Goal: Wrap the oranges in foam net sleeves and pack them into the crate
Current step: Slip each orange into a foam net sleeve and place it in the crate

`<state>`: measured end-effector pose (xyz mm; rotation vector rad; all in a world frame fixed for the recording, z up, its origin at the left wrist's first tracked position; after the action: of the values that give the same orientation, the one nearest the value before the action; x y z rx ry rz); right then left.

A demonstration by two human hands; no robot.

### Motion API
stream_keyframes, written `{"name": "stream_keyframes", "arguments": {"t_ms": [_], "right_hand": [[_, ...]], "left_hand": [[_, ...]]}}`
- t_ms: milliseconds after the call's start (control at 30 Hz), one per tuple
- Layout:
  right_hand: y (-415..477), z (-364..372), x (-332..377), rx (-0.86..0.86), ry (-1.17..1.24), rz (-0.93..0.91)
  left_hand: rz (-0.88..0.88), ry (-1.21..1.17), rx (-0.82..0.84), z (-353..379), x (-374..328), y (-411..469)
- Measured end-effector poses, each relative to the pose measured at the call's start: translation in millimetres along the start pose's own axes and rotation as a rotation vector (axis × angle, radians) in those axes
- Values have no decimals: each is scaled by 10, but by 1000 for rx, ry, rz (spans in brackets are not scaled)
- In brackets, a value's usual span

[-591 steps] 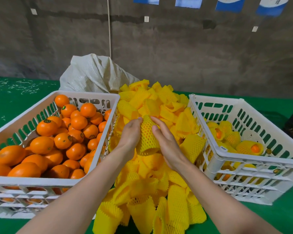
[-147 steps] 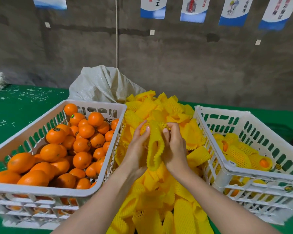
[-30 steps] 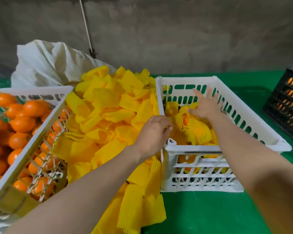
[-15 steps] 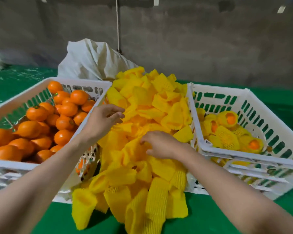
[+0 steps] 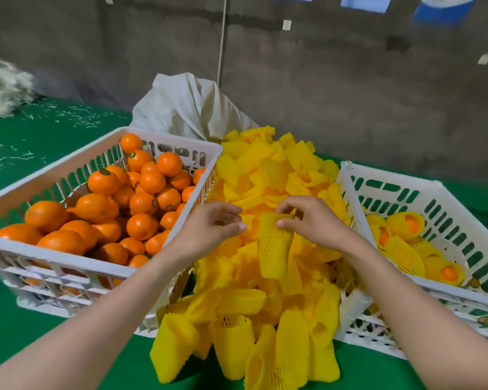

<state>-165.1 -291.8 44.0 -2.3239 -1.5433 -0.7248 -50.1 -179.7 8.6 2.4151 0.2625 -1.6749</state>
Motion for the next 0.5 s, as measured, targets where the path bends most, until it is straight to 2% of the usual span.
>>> {"name": "stream_keyframes", "arguments": {"t_ms": [100,167,233,300,367,500], "right_hand": [[13,49,350,15,134,-66],[12,7,487,-110,90,-80],[-4,-4,656,-245,-65,-109],[43,132,844,-255,-150,-174],[160,281,938,-205,-152,-185],[441,344,1037,-164,-7,-193]], "left_hand": [[-25,94,94,199,-90,60],[-10,243,-2,132,-138,64],[-21,284,-140,-42,-121,19],[-54,209,-245,-227,-45,-43],[-39,110,-275,-357,-7,-91],[2,31,-183,-548,-10,-130]]}}
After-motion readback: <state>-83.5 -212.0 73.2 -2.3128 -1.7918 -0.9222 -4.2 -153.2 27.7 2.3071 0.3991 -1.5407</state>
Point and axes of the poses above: each hand's wrist, its own y-axis towards the middle knuckle, its own z-axis out of the palm, x = y × z, the point moved 10 cm from there along y, towards the middle knuckle, and after that the axes turned 10 degrees about x, right-handed, at the moved point
